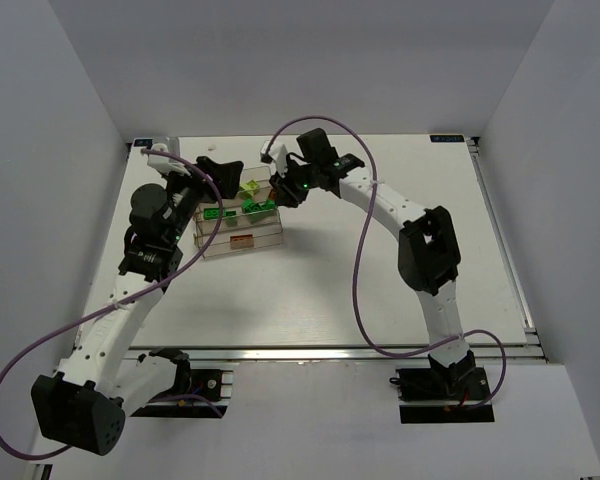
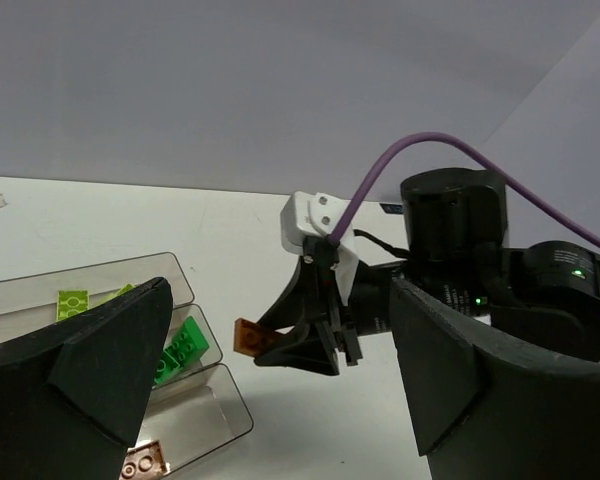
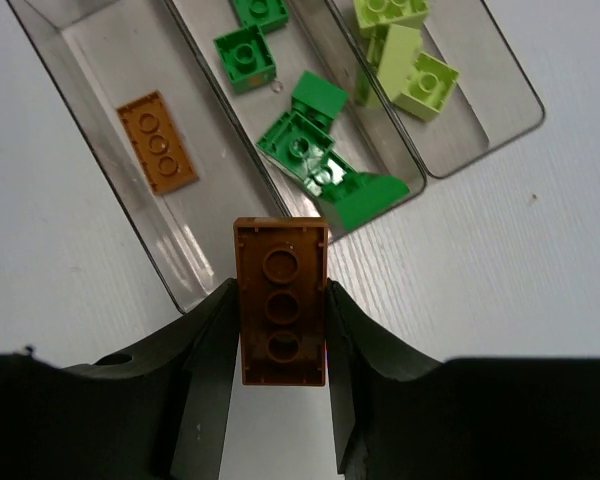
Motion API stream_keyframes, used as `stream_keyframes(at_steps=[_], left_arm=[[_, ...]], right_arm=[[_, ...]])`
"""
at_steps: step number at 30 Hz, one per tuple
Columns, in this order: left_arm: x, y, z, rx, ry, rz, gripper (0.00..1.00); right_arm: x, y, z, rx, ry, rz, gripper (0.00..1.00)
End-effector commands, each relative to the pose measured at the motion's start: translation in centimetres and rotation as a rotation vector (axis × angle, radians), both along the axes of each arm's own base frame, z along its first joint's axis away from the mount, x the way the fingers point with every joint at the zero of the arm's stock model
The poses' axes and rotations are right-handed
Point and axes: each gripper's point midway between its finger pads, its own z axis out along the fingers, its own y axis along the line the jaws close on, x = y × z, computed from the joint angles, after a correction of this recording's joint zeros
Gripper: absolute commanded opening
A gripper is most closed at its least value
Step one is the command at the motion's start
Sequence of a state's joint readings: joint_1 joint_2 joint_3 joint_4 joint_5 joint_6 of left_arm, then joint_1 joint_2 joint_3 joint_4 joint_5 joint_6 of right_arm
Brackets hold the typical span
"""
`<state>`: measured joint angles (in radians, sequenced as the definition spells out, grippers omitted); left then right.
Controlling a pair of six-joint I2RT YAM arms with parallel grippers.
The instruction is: Sort the legos into containers by color
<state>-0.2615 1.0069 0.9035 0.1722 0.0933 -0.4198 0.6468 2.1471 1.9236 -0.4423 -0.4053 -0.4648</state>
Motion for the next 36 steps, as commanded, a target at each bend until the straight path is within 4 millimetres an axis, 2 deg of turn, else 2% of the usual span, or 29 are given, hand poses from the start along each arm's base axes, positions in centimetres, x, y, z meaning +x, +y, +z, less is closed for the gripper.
stream_keyframes(at_steps=[1,3,4,9,12,17,24,28,29,30,31,32,33,34,35,36], left_arm=[[-0.7,0.5,1.3,-0.005,-0.055,0.013,0.98],[-0.7,0.5,1.3,-0.006,-0.053,0.012,0.98],[-0.7,0.5,1.3,-0.006,-0.053,0.012,0.98],[-0.6,0.4,1.3,-0.004,-0.054,0.009,0.98],[-0.5,0.4,1.1,-0.002,-0.052,0.007,0.98],[-0.5,0.3,1.0,-0.002,-0.047,0.005,0.98],[-0.3,0.2,0.8,0.002,-0.041,0.002,0.98],[-0.2,0.2,0.6,0.005,-0.036,0.001,0.98],[-0.2,0.3,0.6,0.004,-0.037,0.004,0.98],[-0.2,0.3,0.6,0.004,-0.037,0.004,0.98],[-0.2,0.2,0.6,0.005,-0.036,0.002,0.98],[-0.3,0.2,0.6,0.005,-0.038,0.001,0.98],[-0.2,0.2,0.7,0.004,-0.039,-0.002,0.98],[-0.3,0.0,0.6,0.003,-0.037,-0.013,0.98],[-0.3,-0.1,0.7,0.004,-0.039,-0.019,0.98],[-0.3,-0.3,0.6,0.004,-0.034,-0.026,0.98]], right_arm=[[-1.3,2.4,0.0,0.043,0.061,0.084,0.17],[-1.5,3.3,-0.9,0.039,0.073,0.092,0.21],[-1.2,3.7,-0.6,0.046,0.062,0.092,0.22],[-1.2,5.2,-1.7,0.056,0.062,0.097,0.29],[-1.0,5.5,-1.7,0.066,0.058,0.094,0.34],[-1.1,5.7,-2.3,0.061,0.07,0.087,0.48],[-1.7,6.1,-2.9,0.084,0.127,0.08,0.54],[-1.4,6.2,-1.9,0.095,0.117,0.065,0.55],[-1.3,6.0,-0.8,0.1,0.095,0.057,0.55],[-1.4,5.5,-0.9,0.09,0.093,0.047,0.55],[-1.3,5.2,1.0,0.11,0.055,0.039,0.55],[-1.1,4.6,1.5,0.103,0.031,0.012,0.56],[-1.5,3.5,0.2,0.074,0.044,-0.009,0.67],[-1.6,3.1,3.0,0.113,-0.019,-0.021,0.77],[-1.4,2.0,3.2,0.108,-0.031,-0.064,0.89],[-1.7,1.3,3.6,0.115,-0.038,-0.082,0.9]])
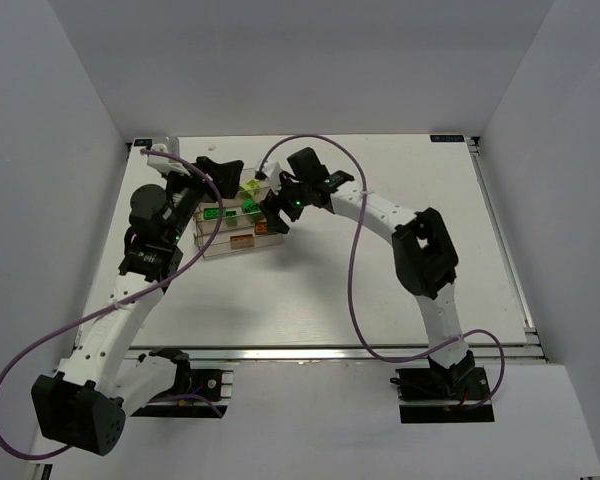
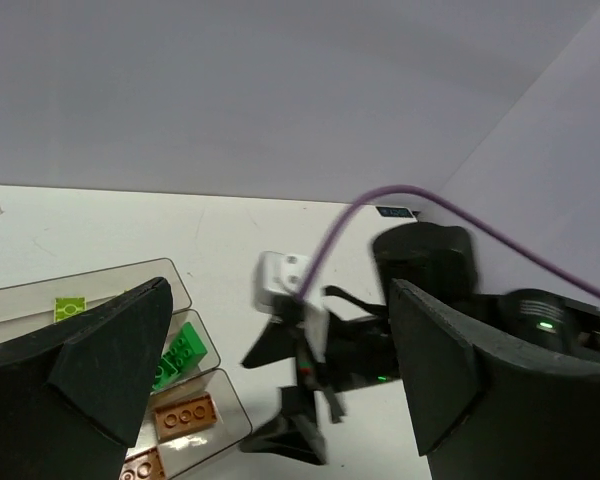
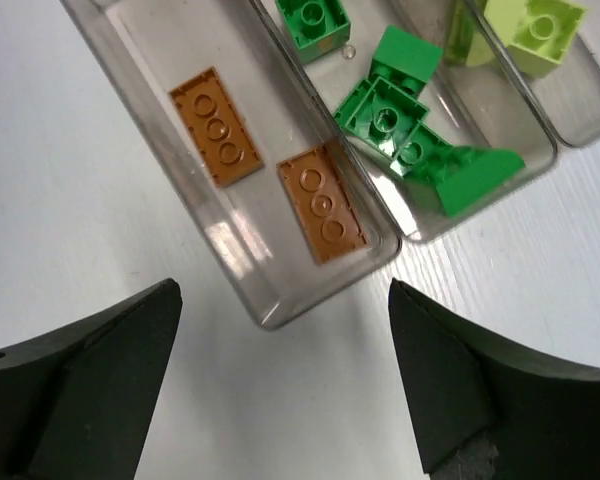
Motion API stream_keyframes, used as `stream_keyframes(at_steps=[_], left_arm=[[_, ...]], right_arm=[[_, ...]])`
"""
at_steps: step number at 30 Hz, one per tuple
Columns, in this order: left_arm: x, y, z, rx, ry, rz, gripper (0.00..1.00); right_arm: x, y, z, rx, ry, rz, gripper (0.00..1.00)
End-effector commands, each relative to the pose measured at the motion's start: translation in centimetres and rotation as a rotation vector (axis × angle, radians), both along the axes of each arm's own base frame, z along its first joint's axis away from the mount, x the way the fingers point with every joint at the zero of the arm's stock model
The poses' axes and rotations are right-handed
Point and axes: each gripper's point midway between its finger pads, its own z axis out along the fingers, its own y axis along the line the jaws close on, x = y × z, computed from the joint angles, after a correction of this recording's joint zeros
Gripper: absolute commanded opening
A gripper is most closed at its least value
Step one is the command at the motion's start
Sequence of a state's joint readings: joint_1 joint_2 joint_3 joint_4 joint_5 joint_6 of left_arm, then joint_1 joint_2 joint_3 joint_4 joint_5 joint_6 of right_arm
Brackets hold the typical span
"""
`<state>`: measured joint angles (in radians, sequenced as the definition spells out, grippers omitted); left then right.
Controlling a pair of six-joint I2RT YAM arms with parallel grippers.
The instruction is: Sort the legos into containers by color
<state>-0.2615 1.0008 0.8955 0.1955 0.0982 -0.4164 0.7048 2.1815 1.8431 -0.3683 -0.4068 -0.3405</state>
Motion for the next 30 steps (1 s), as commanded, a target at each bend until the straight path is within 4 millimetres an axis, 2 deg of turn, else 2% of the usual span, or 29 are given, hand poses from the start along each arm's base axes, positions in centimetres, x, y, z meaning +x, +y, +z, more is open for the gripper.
stream_keyframes(at_steps=[1,3,4,5,6,8,9,10,11,12,13,17,19,20,21,22,23,24,25,28,30], left_arm=[[-0.2,-0.5,0.2,0.005,-0.011,-0.037,0.98],[-0.1,-0.8,0.3,0.0,-0.014,-0.05,0.98],[-0.1,-0.9,0.1,-0.006,-0.008,-0.059,0.98],[-0.2,-1.3,-0.1,-0.006,-0.004,-0.077,0.98],[-0.1,-1.5,-0.3,-0.015,0.001,-0.086,0.98],[-0.1,-2.2,-0.7,-0.016,0.014,-0.114,0.98],[-0.1,-2.4,-0.8,-0.016,0.016,-0.121,0.98],[0.0,-2.8,-1.1,-0.016,0.026,-0.132,0.98],[-0.1,-3.3,-1.2,-0.016,0.03,-0.152,0.98],[0.0,-3.6,-1.4,-0.015,0.036,-0.161,0.98],[-0.1,-3.8,-1.5,-0.015,0.041,-0.17,0.98],[-0.4,-5.2,-2.2,0.002,0.062,-0.201,0.98],[-0.5,-5.6,-2.6,0.028,0.065,-0.195,0.98],[-1.0,-6.5,-2.6,0.039,0.063,-0.214,0.98],[-1.1,-6.8,-2.9,0.061,0.067,-0.214,0.98],[-1.4,-7.5,-3.1,0.071,0.07,-0.224,0.98],[-1.6,-7.8,-3.1,0.081,0.068,-0.229,0.98],[-1.6,-8.0,-3.5,0.095,0.076,-0.232,0.98],[-1.7,-8.3,-3.4,0.096,0.075,-0.239,0.98],[-1.9,-8.8,-3.4,0.099,0.078,-0.264,0.98],[-2.0,-8.9,-3.3,0.093,0.077,-0.272,0.98]], right_arm=[[-0.1,-2.6,7.9,0.106,-0.161,-0.092,0.89],[-0.7,-4.1,9.0,0.153,-0.163,-0.131,0.89],[-2.2,-5.6,9.5,0.165,-0.161,-0.144,0.89],[-2.5,-6.2,10.3,0.19,-0.177,-0.161,0.89],[-3.4,-7.8,11.3,0.215,-0.174,-0.191,0.89],[-4.0,-9.4,12.9,0.253,-0.175,-0.233,0.89],[-4.1,-11.1,14.9,0.29,-0.193,-0.273,0.89],[-4.9,-11.7,15.5,0.33,-0.141,-0.293,0.89],[-4.8,-13.5,14.8,0.338,-0.103,-0.332,0.89],[-5.8,-14.4,16.1,0.374,-0.088,-0.331,0.9],[-6.9,-14.8,16.4,0.409,-0.023,-0.312,0.89],[-8.2,-17.9,15.4,0.392,0.025,-0.383,0.89],[-8.7,-19.5,15.0,0.366,-0.041,-0.431,0.89],[-8.8,-20.1,15.0,0.353,-0.099,-0.425,0.89],[-9.7,-20.9,14.6,0.352,-0.138,-0.432,0.89],[-9.5,-21.5,15.2,0.367,-0.199,-0.451,0.89],[-9.9,-21.8,15.3,0.373,-0.239,-0.443,0.89],[-10.9,-22.2,16.7,0.407,-0.3,-0.427,0.89],[-11.5,-22.2,15.9,0.413,-0.311,-0.406,0.89],[-13.2,-21.7,16.0,0.438,-0.31,-0.33,0.89],[-13.2,-21.4,15.5,0.441,-0.273,-0.326,0.89]])
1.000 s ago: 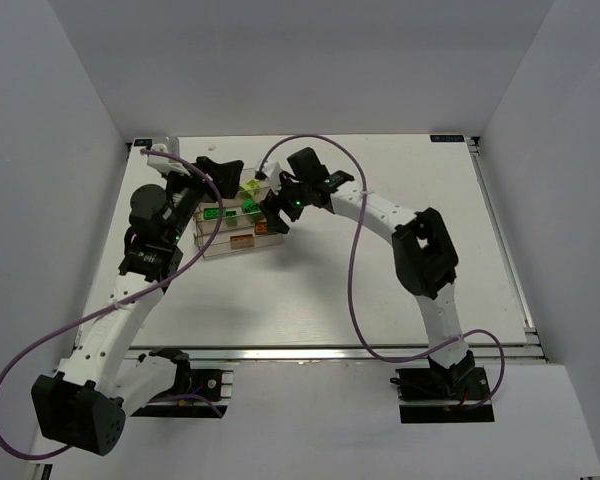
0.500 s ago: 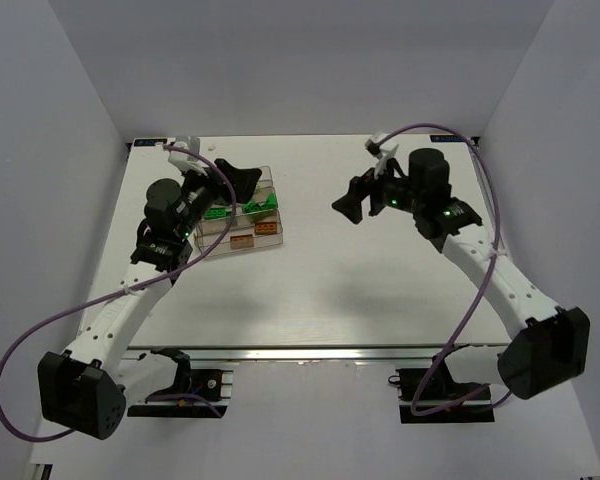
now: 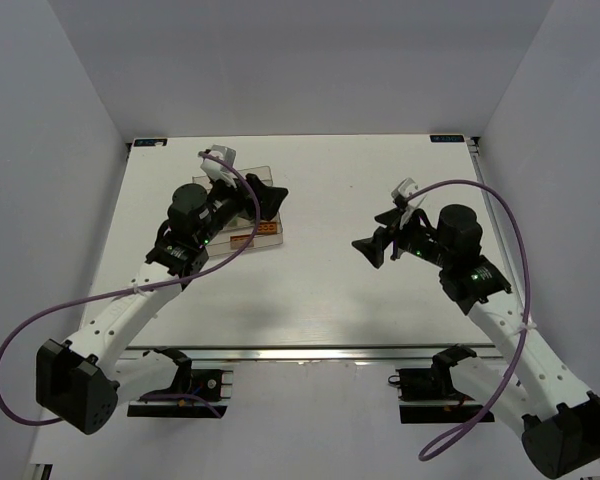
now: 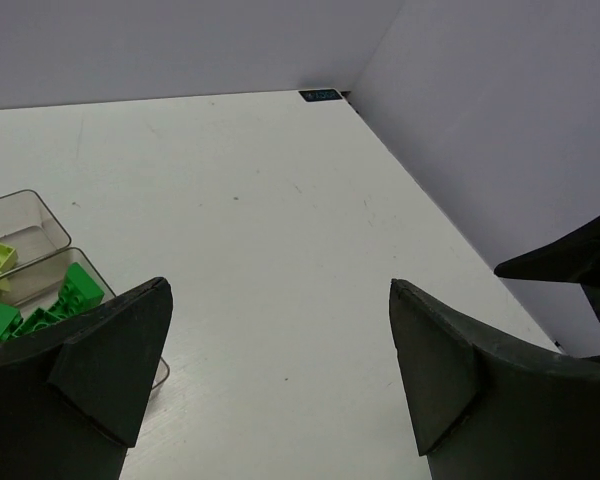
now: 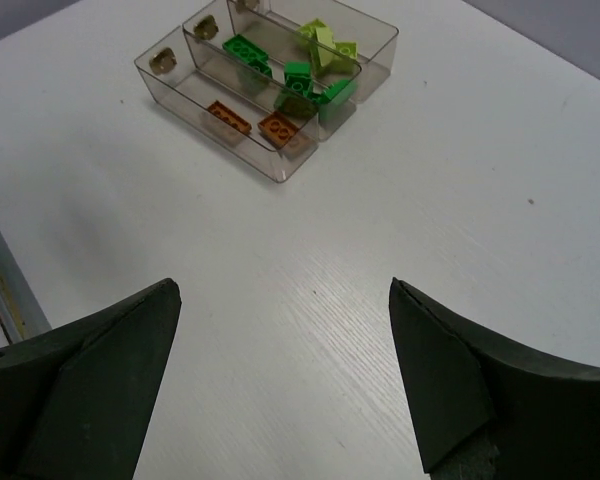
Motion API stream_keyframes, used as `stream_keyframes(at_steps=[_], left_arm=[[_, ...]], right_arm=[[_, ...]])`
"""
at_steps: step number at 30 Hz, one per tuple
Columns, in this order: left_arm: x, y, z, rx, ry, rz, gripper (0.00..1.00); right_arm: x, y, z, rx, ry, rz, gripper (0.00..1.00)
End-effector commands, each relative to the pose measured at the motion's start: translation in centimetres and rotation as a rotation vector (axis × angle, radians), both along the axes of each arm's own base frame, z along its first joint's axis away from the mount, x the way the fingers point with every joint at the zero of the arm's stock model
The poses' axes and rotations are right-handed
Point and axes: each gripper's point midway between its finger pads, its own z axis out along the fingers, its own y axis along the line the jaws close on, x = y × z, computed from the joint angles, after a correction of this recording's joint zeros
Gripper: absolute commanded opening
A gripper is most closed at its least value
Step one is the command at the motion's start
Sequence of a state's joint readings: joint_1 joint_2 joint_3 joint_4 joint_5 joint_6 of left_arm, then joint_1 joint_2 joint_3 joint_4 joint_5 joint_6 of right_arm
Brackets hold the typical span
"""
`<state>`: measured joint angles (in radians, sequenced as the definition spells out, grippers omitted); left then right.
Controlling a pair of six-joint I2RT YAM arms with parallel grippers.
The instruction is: Sort the legos into containers by color
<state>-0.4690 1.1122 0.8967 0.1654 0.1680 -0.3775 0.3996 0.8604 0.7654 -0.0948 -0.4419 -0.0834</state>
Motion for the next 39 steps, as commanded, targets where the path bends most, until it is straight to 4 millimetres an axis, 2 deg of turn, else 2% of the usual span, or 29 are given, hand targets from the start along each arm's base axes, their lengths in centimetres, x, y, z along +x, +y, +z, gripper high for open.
stream_keyframes(at_steps=[1,3,8,9,10,14,27,39], left_arm=[[-0.2,0.0,1.8,-0.005,-0.037,-0.002,0.98],[-0.5,-0.1,2.1,-0.016,-0.042,-0.018,0.98],[-0.8,-0.3,2.4,-0.025,-0.045,-0.033,0.98],[-0.7,-0.3,2.3,-0.023,-0.043,-0.033,0.98],[-0.8,-0.3,2.5,-0.023,-0.048,-0.032,0.98],[-0.6,-0.3,2.2,-0.018,-0.043,-0.029,0.98],[-0.8,-0.2,2.6,-0.024,-0.052,-0.032,0.98],[-0.9,-0.4,2.4,-0.026,-0.046,-0.039,0.98]], right_arm=[[0.5,0.8,1.3,0.035,-0.052,0.033,0.89],[1.4,0.7,0.6,0.049,0.008,-0.018,0.89],[2.7,0.2,0.8,0.086,0.067,-0.112,0.89],[3.0,0.1,1.9,0.11,0.027,-0.127,0.89],[3.2,-0.2,2.1,0.118,0.016,-0.155,0.89],[3.0,-0.9,3.2,0.154,-0.047,-0.184,0.89],[3.1,-1.2,3.7,0.174,-0.058,-0.208,0.89],[3.7,-1.0,2.0,0.135,-0.03,-0.205,0.89]])
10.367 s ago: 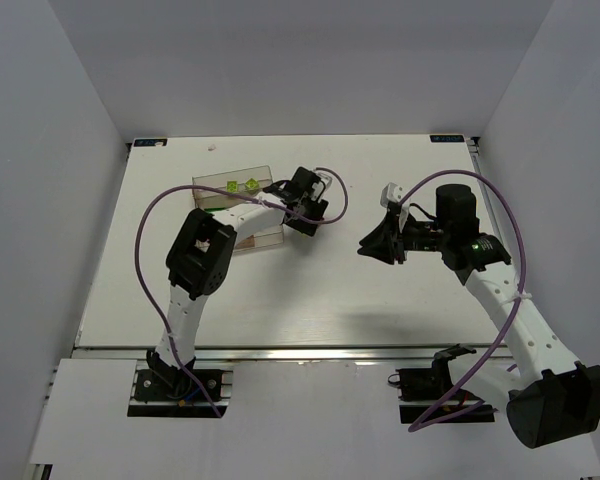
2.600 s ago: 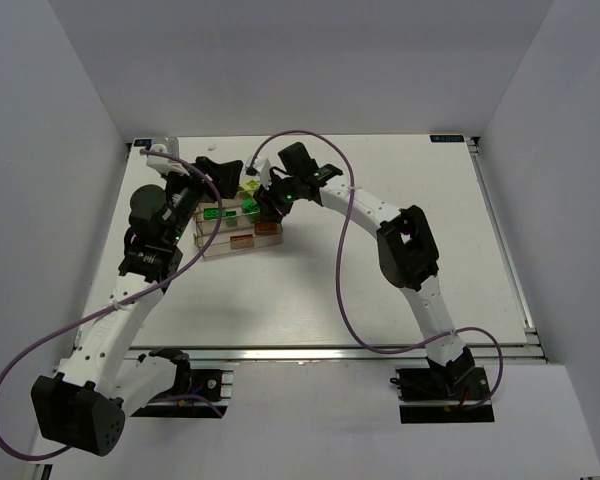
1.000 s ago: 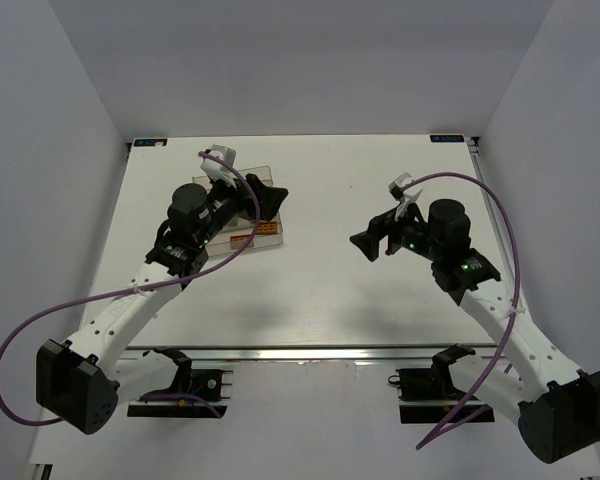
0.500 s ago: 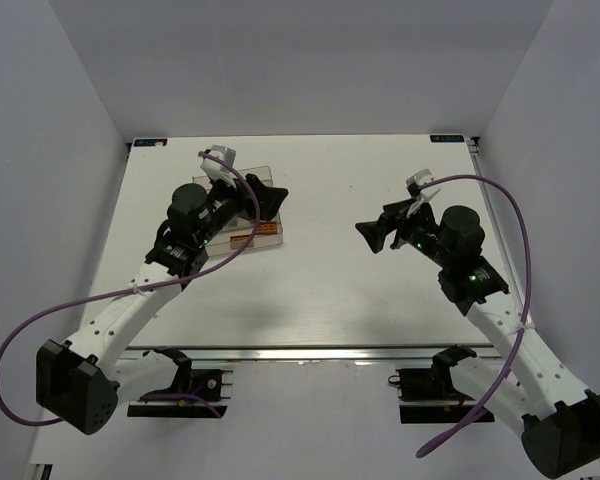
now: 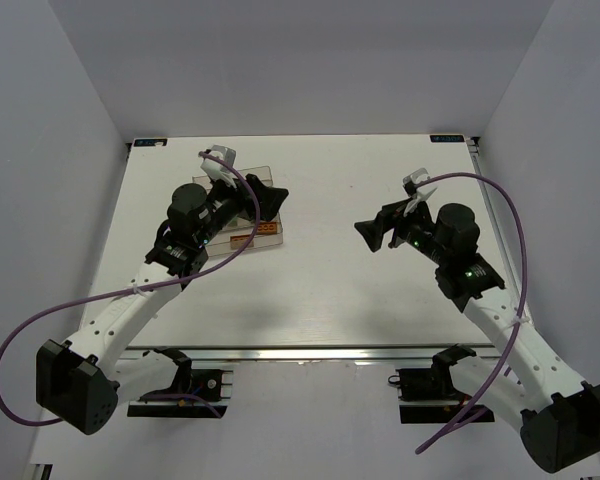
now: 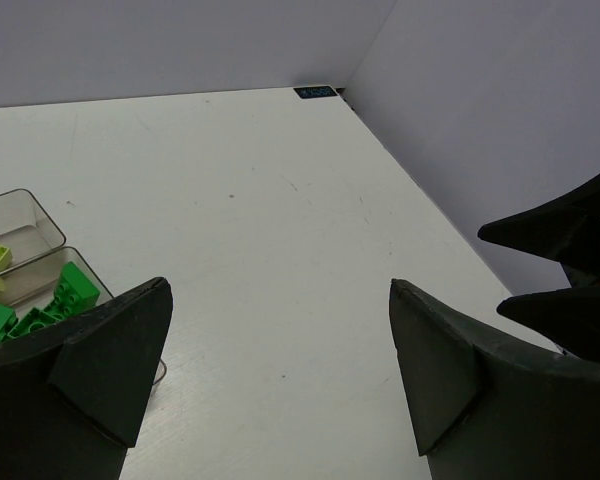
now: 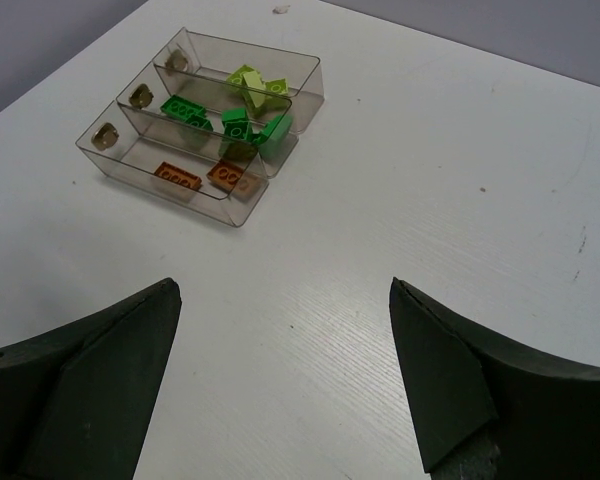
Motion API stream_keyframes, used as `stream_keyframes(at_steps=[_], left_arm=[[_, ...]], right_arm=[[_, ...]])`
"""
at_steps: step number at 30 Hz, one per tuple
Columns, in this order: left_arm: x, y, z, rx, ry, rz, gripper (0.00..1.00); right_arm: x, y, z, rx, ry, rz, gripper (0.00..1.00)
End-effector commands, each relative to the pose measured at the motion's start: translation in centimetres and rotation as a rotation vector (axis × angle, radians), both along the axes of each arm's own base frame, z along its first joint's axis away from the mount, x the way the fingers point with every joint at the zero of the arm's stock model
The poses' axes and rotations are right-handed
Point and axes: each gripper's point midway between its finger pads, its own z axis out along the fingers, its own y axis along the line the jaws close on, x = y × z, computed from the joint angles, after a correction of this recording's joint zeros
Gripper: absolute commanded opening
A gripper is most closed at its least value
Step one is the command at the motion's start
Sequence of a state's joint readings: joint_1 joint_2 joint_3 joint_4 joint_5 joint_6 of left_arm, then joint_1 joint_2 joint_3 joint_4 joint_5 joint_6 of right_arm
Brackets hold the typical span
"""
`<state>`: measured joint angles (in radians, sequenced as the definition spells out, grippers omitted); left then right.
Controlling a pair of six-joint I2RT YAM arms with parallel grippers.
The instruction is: Sort the legos into containers by color
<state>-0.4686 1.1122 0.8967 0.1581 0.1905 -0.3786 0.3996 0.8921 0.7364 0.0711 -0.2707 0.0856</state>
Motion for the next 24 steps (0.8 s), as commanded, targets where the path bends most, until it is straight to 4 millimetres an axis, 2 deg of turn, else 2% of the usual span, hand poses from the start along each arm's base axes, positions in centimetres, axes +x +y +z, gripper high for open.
stream_keyframes(at_steps=[1,24], left_arm=[[-0.6,-0.08,2.61,-0.027,-0.054,-0.017,0.98],[-0.58,-0.14,2.56,-0.03,-0.052,-0.017,0.98]], right_arm=[[0.49,-0.12,0.87,0.009,-0.045,-0.011,0.89],[0.45,-0.34,1.29,0.004,-0.072,-0.017,0.89]])
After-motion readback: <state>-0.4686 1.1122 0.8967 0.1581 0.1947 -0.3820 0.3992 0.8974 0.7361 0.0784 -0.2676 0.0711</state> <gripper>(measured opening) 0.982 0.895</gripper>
